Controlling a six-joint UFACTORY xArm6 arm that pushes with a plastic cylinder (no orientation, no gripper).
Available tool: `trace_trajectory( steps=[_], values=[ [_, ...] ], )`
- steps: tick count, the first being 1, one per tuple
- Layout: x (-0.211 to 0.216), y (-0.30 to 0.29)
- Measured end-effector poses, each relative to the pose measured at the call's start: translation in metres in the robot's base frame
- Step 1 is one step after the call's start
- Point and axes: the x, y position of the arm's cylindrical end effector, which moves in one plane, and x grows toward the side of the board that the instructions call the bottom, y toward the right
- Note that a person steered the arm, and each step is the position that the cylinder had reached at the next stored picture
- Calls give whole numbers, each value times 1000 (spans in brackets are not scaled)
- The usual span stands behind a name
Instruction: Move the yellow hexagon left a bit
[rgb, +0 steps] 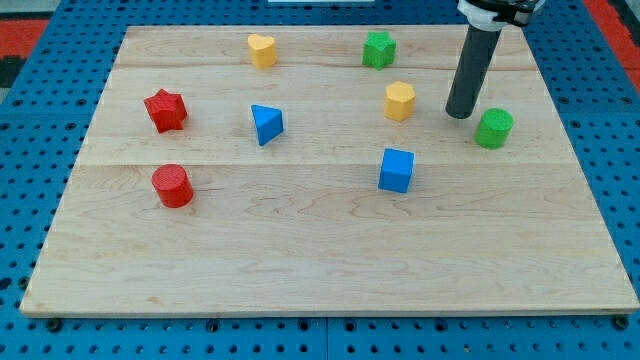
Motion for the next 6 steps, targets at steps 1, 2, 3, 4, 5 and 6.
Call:
trace_trajectory(
  steps=[1, 2, 3, 4, 5, 6],
  values=[
    [0, 0],
    [0, -1],
    [0, -10],
    [-12, -19],
    [-22, -25],
    [-22, -25]
  ],
)
